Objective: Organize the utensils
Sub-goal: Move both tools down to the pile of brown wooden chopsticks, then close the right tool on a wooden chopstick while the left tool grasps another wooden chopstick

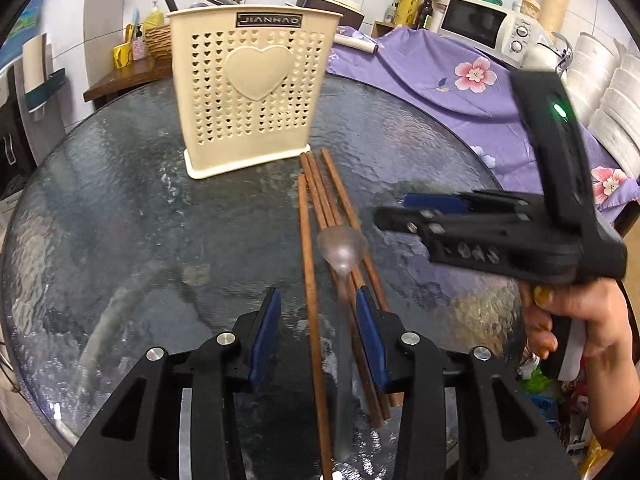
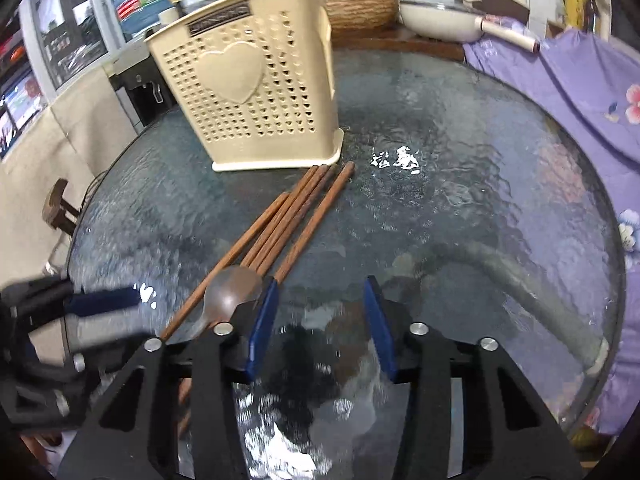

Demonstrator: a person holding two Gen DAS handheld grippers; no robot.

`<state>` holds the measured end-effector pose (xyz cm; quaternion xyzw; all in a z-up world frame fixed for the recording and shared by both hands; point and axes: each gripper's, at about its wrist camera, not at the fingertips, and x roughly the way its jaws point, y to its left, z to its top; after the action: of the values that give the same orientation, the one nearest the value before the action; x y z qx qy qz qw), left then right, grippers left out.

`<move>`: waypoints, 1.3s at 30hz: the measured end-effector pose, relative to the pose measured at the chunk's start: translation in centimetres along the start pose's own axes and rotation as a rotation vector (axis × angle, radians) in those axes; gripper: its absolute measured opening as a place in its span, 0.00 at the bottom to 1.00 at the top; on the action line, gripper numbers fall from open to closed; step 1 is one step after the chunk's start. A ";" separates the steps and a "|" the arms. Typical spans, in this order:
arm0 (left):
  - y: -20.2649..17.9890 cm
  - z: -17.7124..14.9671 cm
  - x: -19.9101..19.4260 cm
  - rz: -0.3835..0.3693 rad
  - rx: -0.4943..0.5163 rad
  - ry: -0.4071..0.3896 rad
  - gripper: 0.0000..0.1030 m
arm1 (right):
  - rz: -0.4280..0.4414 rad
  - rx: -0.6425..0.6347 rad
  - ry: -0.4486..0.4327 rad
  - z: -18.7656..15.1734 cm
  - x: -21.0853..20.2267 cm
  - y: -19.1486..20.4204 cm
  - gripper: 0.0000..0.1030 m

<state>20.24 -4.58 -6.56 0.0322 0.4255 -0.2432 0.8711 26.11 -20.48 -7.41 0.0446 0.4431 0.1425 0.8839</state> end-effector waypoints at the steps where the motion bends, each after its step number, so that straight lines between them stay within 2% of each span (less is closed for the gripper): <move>1: -0.1 0.1 0.1 -0.001 0.001 0.001 0.36 | 0.000 0.001 0.002 0.4 0.2 0.0 0.40; 4: -0.3 0.2 0.3 0.016 0.008 -0.002 0.36 | -0.015 -0.019 0.008 1.7 1.1 0.7 0.39; 5: -0.3 0.3 0.4 0.021 0.010 -0.004 0.36 | -0.030 -0.031 0.016 2.1 1.5 1.0 0.38; 7: -0.2 0.4 0.3 0.027 0.007 -0.006 0.36 | -0.060 -0.046 0.029 2.7 2.3 1.3 0.29; 10: 0.0 0.6 0.2 0.033 0.007 -0.006 0.36 | -0.055 -0.035 0.054 3.3 3.4 1.3 0.27; 13: 0.3 1.0 0.5 0.040 0.011 0.002 0.36 | -0.096 -0.070 0.066 3.8 3.9 1.7 0.24; 18: 0.4 2.0 0.9 0.035 0.022 0.008 0.34 | -0.087 -0.094 0.094 3.9 3.8 0.9 0.16; 30: 0.3 6.0 5.1 -0.017 0.024 0.087 0.21 | -0.049 -0.105 0.116 3.8 3.3 -1.2 0.13; 35: 0.1 6.7 6.4 -0.025 0.039 0.124 0.16 | -0.056 -0.113 0.112 3.7 3.3 -1.0 0.13; 39: -0.2 6.8 7.0 0.002 0.059 0.138 0.15 | -0.052 -0.112 0.111 3.6 3.4 -1.0 0.13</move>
<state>28.73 -9.31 -7.53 0.0749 0.4770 -0.2521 0.8386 31.10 -20.29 -8.07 -0.0245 0.4837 0.1465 0.8625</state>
